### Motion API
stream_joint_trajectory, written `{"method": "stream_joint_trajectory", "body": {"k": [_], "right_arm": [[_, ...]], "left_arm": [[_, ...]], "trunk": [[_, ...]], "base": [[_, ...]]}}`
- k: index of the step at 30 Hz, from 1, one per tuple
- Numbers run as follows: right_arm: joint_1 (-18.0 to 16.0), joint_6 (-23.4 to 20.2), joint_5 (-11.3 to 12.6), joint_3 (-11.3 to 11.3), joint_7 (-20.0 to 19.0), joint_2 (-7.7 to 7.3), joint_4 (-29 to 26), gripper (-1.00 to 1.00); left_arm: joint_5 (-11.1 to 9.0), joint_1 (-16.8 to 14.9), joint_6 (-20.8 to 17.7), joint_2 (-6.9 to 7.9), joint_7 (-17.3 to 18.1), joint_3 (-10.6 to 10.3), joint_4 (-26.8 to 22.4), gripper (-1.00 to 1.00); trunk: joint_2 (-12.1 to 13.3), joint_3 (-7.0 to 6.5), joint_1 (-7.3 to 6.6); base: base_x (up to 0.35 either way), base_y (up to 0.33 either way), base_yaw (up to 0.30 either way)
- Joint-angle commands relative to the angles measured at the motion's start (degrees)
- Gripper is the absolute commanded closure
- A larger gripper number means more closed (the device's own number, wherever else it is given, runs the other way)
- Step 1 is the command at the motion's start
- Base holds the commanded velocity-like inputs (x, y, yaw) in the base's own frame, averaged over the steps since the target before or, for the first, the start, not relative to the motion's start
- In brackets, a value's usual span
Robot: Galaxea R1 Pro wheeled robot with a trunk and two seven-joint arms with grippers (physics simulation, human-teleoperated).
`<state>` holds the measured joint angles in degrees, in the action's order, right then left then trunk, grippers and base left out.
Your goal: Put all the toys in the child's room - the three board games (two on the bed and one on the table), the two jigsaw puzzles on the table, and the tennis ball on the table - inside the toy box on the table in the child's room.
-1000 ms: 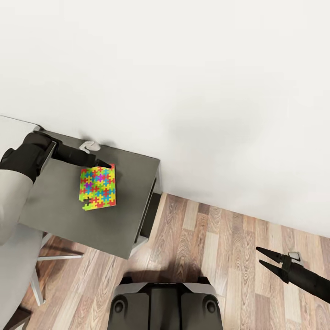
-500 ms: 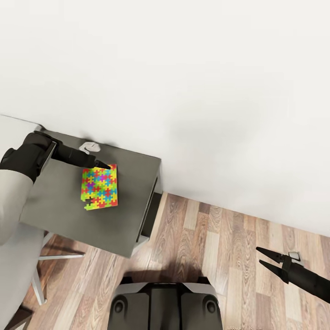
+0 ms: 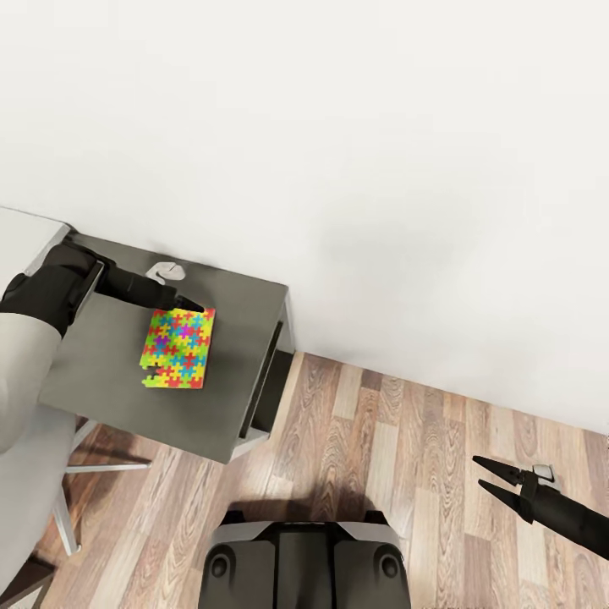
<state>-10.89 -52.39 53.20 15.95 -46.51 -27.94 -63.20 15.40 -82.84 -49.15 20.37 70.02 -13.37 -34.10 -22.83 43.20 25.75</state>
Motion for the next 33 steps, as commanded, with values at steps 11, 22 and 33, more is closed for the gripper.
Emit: {"method": "stream_joint_trajectory", "body": {"k": [11, 22, 33], "right_arm": [[0.0, -0.2, 0.0, 0.0, -0.1, -0.01, 0.0, -1.0], [-0.1, -0.2, 0.0, 0.0, -0.1, -0.01, 0.0, -1.0], [-0.1, -0.2, -0.1, 0.0, -0.1, 0.0, 0.0, -1.0]], "left_arm": [[0.4, 0.0, -0.4, 0.05, 0.5, 0.0, -0.1, -1.0], [0.3, -0.1, -0.5, 1.49, 0.6, 0.7, 0.0, -1.0], [0.3, -0.5, -1.1, 2.23, 0.3, 0.8, 0.0, -1.0]], "trunk": [[-0.1, 0.07, 0.03], [-0.1, 0.07, 0.03], [-0.1, 0.07, 0.03]], "base": [[-0.014, -0.031, 0.0], [-0.041, -0.055, 0.0], [-0.001, -0.001, 0.0]]}}
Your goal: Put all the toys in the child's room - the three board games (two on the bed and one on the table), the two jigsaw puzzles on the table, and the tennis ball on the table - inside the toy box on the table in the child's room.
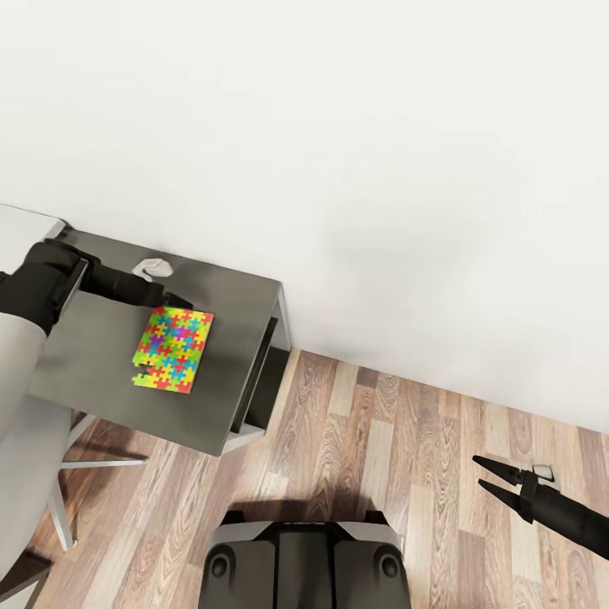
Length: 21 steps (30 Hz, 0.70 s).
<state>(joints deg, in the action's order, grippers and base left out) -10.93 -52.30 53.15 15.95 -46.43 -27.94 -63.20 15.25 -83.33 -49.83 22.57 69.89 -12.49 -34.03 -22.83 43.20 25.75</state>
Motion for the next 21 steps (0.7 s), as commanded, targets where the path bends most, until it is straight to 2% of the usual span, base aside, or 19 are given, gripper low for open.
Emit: {"method": "stream_joint_trajectory", "body": {"k": [1, 12, 17, 21], "right_arm": [[0.0, -0.3, 0.0, 0.0, -0.2, -0.01, 0.0, -1.0], [0.0, -0.3, 0.0, 0.0, -0.2, -0.01, 0.0, -1.0], [0.0, -0.2, 0.0, 0.0, -0.2, -0.01, 0.0, -1.0], [0.0, -0.2, 0.0, 0.0, -0.2, -0.01, 0.0, -1.0]], "left_arm": [[0.4, -0.1, -0.5, 0.09, 0.4, -0.1, -0.1, -1.0], [0.5, -0.2, -1.1, 1.32, -0.2, -0.1, -0.5, -1.0], [0.6, -0.2, -2.7, 2.43, -2.0, 0.0, -0.8, -1.0], [0.6, -0.2, -3.2, 2.72, -2.9, -0.3, -0.9, -1.0]], "trunk": [[-0.1, 0.07, 0.03], [-0.1, 0.07, 0.03], [-0.1, 0.07, 0.03], [-0.1, 0.07, 0.03]], "base": [[0.0, 0.0, 0.0], [0.0, 0.0, 0.0], [0.0, 0.0, 0.0], [0.0, 0.0, 0.0]]}}
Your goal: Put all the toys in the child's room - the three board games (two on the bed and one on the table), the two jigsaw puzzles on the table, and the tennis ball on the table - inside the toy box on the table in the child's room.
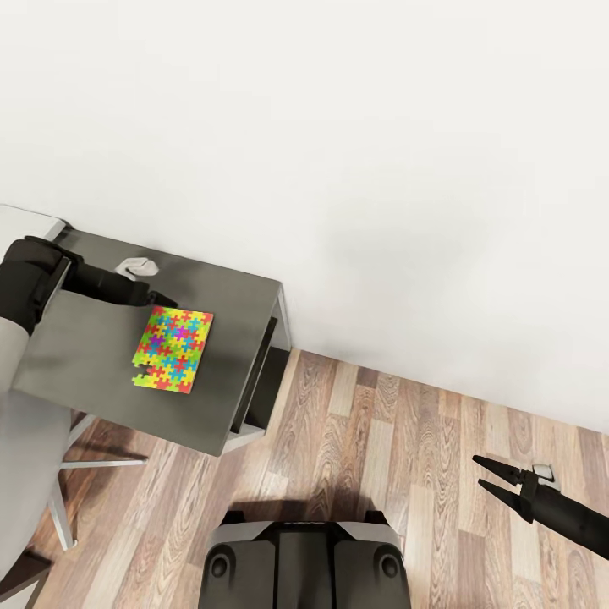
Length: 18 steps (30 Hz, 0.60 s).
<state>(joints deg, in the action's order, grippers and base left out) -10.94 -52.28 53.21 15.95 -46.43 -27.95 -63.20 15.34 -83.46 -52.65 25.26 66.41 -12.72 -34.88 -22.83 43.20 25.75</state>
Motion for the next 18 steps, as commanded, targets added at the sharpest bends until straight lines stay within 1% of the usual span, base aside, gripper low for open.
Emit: {"method": "stream_joint_trajectory", "body": {"k": [1, 12, 18], "right_arm": [[0.0, -0.2, 0.0, 0.0, -0.2, 0.0, 0.0, -1.0], [0.0, -0.2, -0.1, 0.0, -0.2, 0.0, 0.0, -1.0], [0.0, -0.2, -0.1, 0.0, -0.2, 0.0, 0.0, -1.0]], "left_arm": [[0.5, 0.0, -0.4, 0.05, 0.4, -0.1, -0.1, -1.0], [0.7, 0.0, -0.5, 0.0, -0.2, -0.6, -0.1, -1.0], [3.4, 0.0, -0.5, -0.32, -1.1, -0.7, 0.2, -1.0]], "trunk": [[-0.1, 0.07, 0.03], [-0.1, 0.07, 0.03], [-0.1, 0.07, 0.03]], "base": [[0.0, 0.0, 0.0], [0.0, 0.0, 0.0], [0.0, 0.0, 0.0]]}}
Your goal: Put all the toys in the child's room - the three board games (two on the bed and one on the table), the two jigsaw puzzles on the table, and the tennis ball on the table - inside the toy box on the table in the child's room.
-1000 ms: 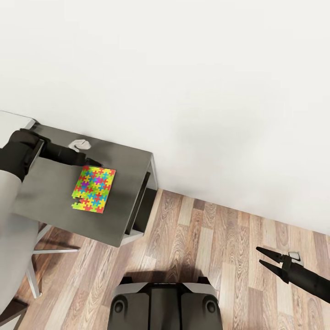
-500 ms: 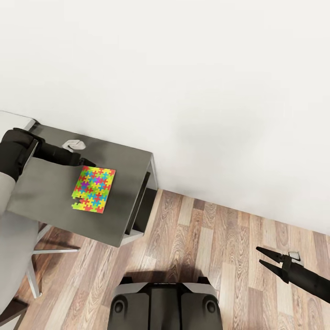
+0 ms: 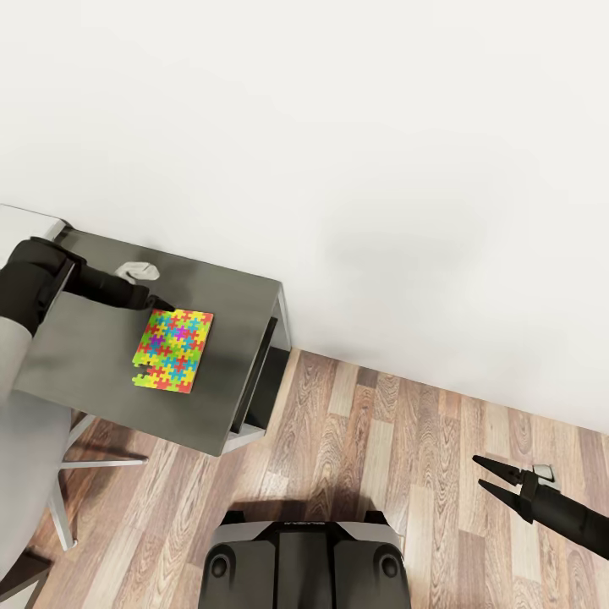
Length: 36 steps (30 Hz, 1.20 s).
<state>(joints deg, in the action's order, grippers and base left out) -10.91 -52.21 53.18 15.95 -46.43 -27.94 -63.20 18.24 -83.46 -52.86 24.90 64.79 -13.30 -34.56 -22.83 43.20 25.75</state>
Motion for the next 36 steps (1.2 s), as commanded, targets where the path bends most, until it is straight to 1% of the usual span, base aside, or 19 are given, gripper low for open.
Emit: {"method": "stream_joint_trajectory", "body": {"k": [1, 2, 4, 7, 10, 14, 20, 32, 36], "right_arm": [[0.0, -0.3, 0.0, 0.0, -0.2, -0.01, 0.0, -1.0], [-0.1, -0.3, 0.0, 0.0, -0.2, -0.01, 0.0, -1.0], [0.0, -0.3, 0.0, 0.0, -0.2, -0.01, 0.0, -1.0], [0.0, -0.3, -0.1, 0.0, -0.2, -0.01, 0.0, -1.0], [0.0, -0.3, -0.1, 0.0, -0.2, -0.01, 0.0, -1.0], [0.0, -0.3, 0.0, 0.0, -0.2, 0.02, 0.0, -1.0], [0.0, -0.2, -0.1, 0.0, -0.1, 0.07, 0.0, -1.0], [-0.1, -0.2, -0.1, 0.0, -0.1, 0.05, 0.0, -1.0], [-0.1, -0.2, 0.0, 0.0, -0.1, 0.02, 0.0, -1.0]], "left_arm": [[1.1, 0.0, -0.3, -0.02, 0.5, -0.1, 0.0, -1.0], [2.2, 0.0, -0.3, -0.1, 0.3, 0.0, 0.1, -1.0], [3.2, 0.0, -0.3, -0.17, 0.2, 0.0, 0.3, -1.0], [4.2, 0.1, -0.3, -0.29, 0.1, 0.1, 0.5, -1.0], [4.6, 0.1, -0.3, -0.33, 0.1, 0.1, 0.8, -1.0], [4.8, 0.1, -0.3, -0.38, 0.0, 0.2, 2.1, -1.0], [5.0, 0.1, 0.1, -1.14, 0.0, 0.3, 4.7, -1.0], [4.2, 0.1, 0.8, -1.36, 0.7, 0.4, 5.2, -1.0], [4.0, 0.1, 1.3, -1.35, 1.5, 0.6, 5.3, -1.0]], "trunk": [[-0.1, 0.07, 0.03], [-0.1, 0.07, 0.03], [-0.1, 0.07, 0.03], [-0.1, 0.07, 0.03], [-0.1, 0.07, 0.03], [-0.1, 0.07, 0.03], [-0.1, 0.07, 0.03], [-0.1, 0.07, 0.03], [-0.1, 0.07, 0.03]], "base": [[0.0, 0.0, 0.0], [0.0, 0.0, 0.0], [0.0, 0.0, 0.0], [0.0, 0.0, 0.0], [0.0, 0.0, 0.0], [0.0, 0.0, 0.0], [0.0, 0.0, 0.0], [0.0, 0.0, 0.0], [0.0, 0.0, 0.0]]}}
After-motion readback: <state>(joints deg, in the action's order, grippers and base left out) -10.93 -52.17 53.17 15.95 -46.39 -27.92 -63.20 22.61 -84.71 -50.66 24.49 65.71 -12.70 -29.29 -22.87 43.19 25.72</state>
